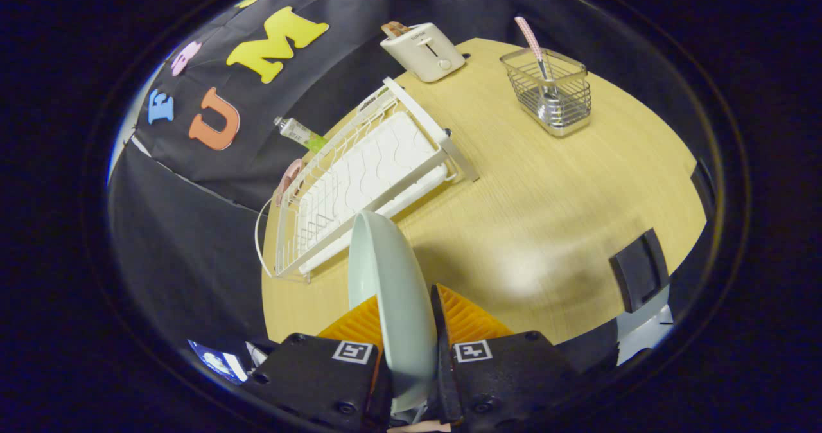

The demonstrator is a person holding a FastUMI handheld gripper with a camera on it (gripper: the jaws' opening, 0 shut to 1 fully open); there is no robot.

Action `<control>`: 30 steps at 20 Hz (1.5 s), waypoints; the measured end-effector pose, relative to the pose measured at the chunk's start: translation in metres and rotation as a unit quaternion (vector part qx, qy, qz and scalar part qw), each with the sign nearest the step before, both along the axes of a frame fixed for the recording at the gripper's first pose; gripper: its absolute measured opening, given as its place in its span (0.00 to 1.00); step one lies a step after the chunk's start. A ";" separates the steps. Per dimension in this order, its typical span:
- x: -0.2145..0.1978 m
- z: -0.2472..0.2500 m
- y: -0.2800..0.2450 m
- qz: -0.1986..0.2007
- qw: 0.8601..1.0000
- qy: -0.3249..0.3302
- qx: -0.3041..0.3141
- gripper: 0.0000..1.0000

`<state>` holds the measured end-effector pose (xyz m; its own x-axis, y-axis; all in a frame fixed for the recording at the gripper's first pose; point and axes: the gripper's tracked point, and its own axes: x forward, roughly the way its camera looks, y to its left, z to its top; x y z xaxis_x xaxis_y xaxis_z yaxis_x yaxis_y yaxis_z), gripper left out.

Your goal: Take the plate from the dish rack, then take the spoon from the basket and place it into the plate.

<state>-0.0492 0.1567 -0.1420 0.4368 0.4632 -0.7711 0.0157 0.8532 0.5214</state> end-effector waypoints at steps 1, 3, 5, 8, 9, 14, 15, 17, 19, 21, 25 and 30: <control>0.001 -0.007 -0.001 -0.002 1.000 0.006 0.001 0.33; 0.002 -0.014 0.000 -0.003 1.000 0.013 0.001 0.33; 0.007 -0.019 0.001 -0.008 1.000 0.017 0.012 0.33; 0.008 -0.026 -0.001 -0.017 0.999 0.031 0.035 0.36; 0.009 -0.027 -0.003 -0.020 0.998 0.035 0.040 0.36; 0.018 -0.029 -0.019 -0.046 0.998 0.030 0.033 0.48; 0.018 -0.029 -0.020 -0.046 0.998 0.027 0.033 0.52; 0.019 -0.028 -0.019 -0.040 0.998 0.022 0.033 0.55; 0.020 -0.027 -0.016 -0.034 0.999 0.015 0.032 0.57; 0.021 -0.024 -0.017 -0.029 0.999 -0.002 0.019 0.57; 0.019 -0.006 -0.024 -0.016 0.998 -0.059 -0.023 0.60; 0.027 0.034 -0.051 0.001 0.970 -0.201 -0.138 0.63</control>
